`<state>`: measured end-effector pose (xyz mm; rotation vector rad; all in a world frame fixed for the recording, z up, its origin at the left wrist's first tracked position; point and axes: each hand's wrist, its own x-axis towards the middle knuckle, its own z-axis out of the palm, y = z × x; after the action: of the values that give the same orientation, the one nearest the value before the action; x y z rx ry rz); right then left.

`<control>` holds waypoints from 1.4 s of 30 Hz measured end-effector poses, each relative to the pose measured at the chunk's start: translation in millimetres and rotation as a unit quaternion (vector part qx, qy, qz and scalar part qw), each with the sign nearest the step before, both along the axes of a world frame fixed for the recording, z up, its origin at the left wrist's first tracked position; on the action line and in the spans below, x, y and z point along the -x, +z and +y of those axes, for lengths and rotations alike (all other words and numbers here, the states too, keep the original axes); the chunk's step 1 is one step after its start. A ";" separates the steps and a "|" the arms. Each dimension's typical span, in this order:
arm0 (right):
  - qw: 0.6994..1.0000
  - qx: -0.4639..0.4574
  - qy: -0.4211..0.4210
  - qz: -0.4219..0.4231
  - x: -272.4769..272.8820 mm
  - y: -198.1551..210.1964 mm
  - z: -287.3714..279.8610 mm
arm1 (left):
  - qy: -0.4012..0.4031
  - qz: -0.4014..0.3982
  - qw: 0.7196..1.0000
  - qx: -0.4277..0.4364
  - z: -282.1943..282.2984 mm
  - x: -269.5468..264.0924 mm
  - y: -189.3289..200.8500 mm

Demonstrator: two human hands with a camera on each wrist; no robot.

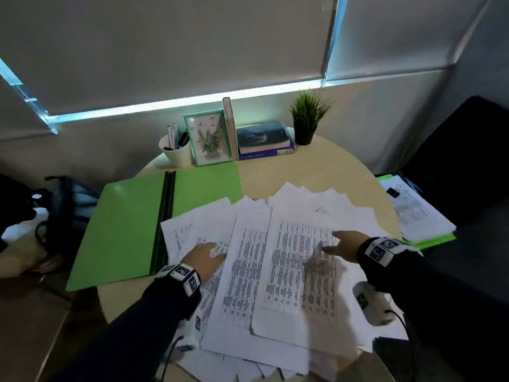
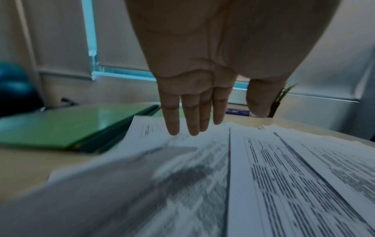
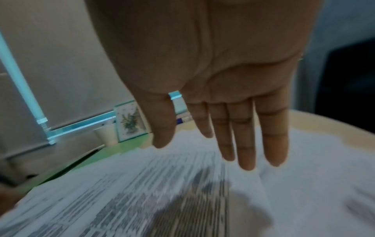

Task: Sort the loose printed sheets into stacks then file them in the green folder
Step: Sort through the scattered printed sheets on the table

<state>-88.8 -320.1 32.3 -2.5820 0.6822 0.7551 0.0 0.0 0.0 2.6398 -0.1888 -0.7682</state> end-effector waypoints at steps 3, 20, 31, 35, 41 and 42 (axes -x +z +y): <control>0.995 -0.016 -0.098 0.025 17.1 -18.7 -10.4 | 0.067 0.032 0.997 0.035 3.0 13.7 -15.1; 0.956 -0.142 -0.254 -0.032 37.6 -70.9 0.7 | 0.168 0.103 0.960 0.199 -34.9 64.4 -35.9; 0.962 -0.172 -0.204 -0.060 41.7 -68.7 -4.3 | 0.141 0.083 0.972 0.167 -34.7 69.5 -33.8; 0.951 -0.219 -0.196 -0.094 38.4 -69.4 -2.7 | 0.139 0.091 0.969 0.186 -30.3 72.0 -31.9; 0.909 -0.300 -0.208 -0.202 28.3 -62.4 2.2 | 0.222 0.107 0.929 0.277 -42.4 74.0 -12.5; 0.907 -0.308 -0.202 -0.206 26.5 -62.0 1.7 | 0.237 0.097 0.930 0.266 -44.7 73.5 -10.4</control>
<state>-115.2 -318.3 -29.7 -1.8448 0.6713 0.2177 -73.5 -44.7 -10.4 1.9651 0.2559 -0.6832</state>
